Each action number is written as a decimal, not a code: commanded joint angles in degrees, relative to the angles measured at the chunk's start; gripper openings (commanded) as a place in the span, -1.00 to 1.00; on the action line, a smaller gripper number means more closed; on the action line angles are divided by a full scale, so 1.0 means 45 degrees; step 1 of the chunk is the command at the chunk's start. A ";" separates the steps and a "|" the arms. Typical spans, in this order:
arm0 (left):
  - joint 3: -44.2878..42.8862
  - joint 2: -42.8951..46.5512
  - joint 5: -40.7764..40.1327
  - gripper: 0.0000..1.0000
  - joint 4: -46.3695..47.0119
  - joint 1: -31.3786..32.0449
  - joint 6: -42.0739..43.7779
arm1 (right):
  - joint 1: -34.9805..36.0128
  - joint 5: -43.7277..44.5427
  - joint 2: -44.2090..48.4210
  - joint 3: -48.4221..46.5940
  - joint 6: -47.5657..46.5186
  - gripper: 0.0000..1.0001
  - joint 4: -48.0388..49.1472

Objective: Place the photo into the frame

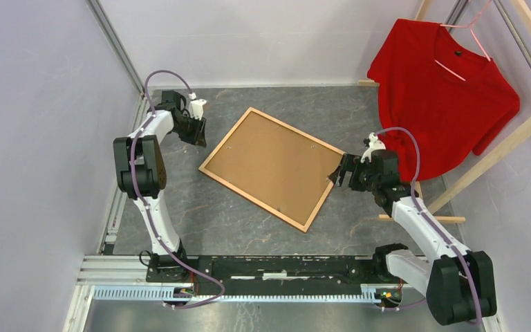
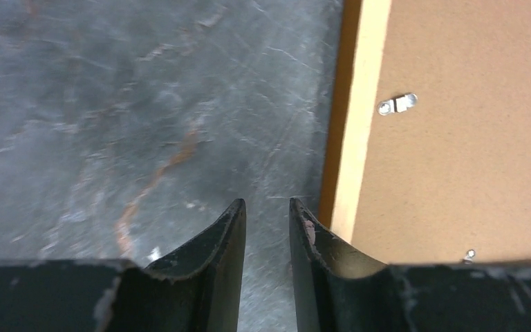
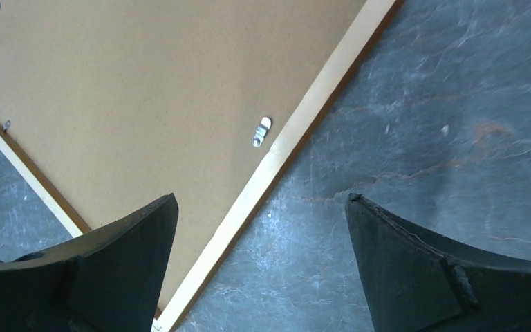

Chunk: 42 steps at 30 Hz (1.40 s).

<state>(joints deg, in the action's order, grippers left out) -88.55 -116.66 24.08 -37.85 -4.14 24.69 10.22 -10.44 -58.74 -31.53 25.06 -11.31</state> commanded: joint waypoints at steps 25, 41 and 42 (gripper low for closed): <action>0.6514 0.3498 0.0419 -0.58 -0.2419 0.2231 0.4197 | -0.0776 -0.3294 -0.6722 -0.2594 0.1777 0.96 0.4282; 0.3368 0.2880 0.3516 0.29 -0.4677 0.0156 0.4343 | 0.0454 0.1189 -0.4052 -0.3484 0.0808 0.95 0.1893; 0.3177 0.2566 0.3837 0.29 -0.4583 0.0158 0.4102 | 0.0902 0.1251 -0.3935 -0.3403 0.0943 0.95 0.2193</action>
<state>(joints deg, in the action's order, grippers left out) -69.91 -100.86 32.62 -57.91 -3.09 45.41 9.26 -9.21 -79.07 -45.39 28.86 -2.26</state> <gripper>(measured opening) 0.636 0.978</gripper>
